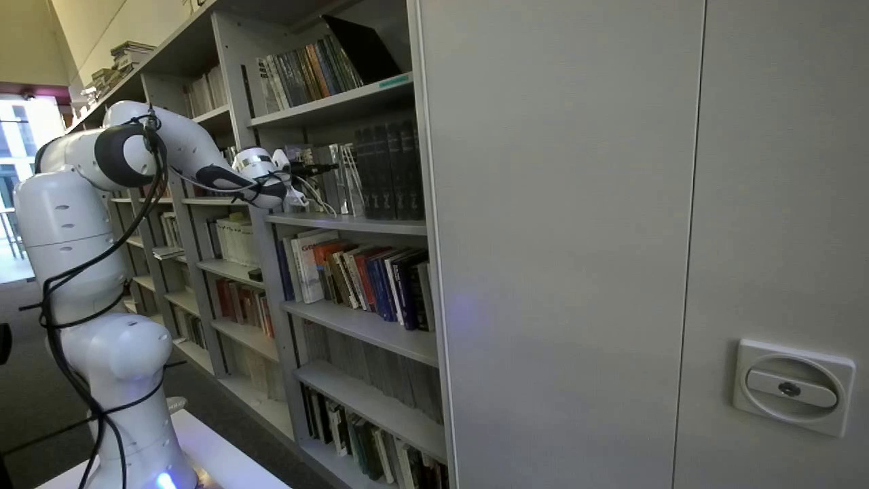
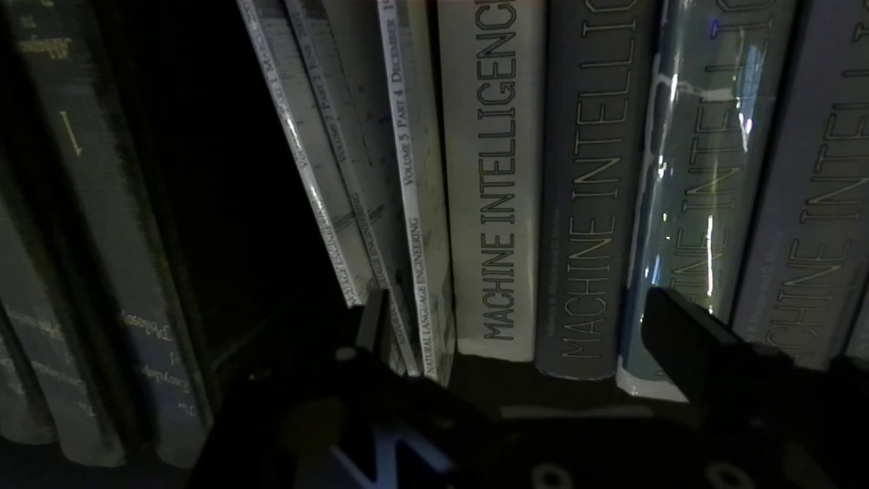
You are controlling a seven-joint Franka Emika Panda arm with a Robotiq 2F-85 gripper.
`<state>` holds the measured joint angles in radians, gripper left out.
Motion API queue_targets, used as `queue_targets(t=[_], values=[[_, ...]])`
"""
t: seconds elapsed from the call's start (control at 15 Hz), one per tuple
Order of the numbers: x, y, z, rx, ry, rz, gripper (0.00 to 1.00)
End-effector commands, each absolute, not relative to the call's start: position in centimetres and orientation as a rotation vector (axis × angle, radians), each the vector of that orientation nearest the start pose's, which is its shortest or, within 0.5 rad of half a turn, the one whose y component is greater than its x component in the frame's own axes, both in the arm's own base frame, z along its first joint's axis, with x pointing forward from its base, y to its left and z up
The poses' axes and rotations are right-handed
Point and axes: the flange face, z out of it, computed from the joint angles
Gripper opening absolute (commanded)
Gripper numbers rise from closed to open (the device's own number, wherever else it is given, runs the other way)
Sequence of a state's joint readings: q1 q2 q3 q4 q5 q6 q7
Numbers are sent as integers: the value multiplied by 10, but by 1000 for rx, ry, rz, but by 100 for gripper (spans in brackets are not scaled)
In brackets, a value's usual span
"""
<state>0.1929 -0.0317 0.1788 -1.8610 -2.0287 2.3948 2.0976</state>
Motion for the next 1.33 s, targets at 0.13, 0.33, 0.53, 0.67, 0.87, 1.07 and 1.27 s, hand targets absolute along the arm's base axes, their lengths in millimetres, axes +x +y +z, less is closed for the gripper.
queue_targets(t=[0.13, 0.33, 0.53, 0.67, 0.87, 1.07, 1.27], values=[[568, 210, 603, -2179, 345, -2529, 100], [570, 211, 598, -2185, 344, -2524, 100], [574, 211, 594, -2193, 346, -2519, 100], [578, 211, 593, -2195, 348, -2520, 100], [582, 210, 593, -2196, 349, -2522, 100], [588, 209, 593, -2198, 353, -2521, 100], [593, 210, 592, -2196, 356, -2519, 100]])
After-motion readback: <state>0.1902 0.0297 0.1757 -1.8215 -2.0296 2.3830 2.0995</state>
